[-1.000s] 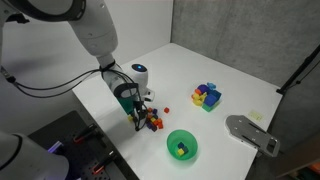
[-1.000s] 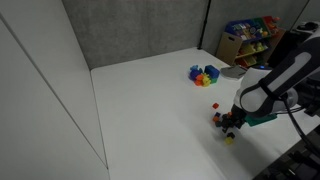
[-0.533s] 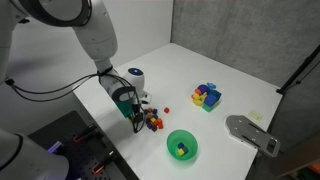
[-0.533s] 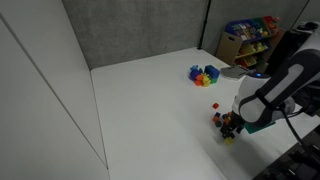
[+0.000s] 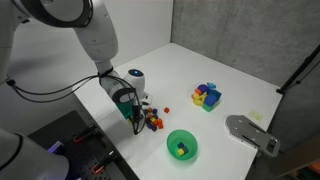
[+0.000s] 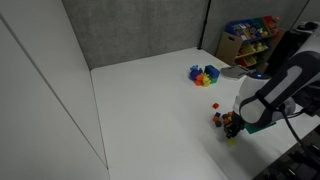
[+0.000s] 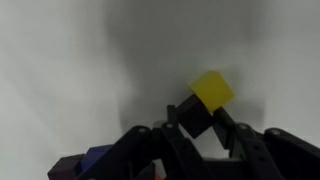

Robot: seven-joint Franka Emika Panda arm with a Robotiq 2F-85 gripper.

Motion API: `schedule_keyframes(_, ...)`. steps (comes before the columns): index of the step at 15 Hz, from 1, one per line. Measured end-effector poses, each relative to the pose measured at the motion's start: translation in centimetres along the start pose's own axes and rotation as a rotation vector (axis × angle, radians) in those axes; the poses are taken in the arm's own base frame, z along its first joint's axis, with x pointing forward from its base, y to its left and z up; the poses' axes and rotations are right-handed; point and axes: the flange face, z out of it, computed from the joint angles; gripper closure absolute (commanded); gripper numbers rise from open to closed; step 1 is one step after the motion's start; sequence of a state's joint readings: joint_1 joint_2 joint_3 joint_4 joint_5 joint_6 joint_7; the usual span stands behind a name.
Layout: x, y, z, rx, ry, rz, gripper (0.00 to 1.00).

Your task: Put a small block in the bowl

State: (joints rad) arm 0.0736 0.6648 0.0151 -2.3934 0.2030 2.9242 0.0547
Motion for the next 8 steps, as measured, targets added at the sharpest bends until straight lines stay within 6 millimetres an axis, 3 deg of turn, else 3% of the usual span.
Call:
schedule_keyframes(4,0.6,0.3,-1.0,0.001,0.022,0.006,0.85)
schedule_keyframes(8,2.1,1.7,-4.6,-0.006,0.081,0.019,0.85)
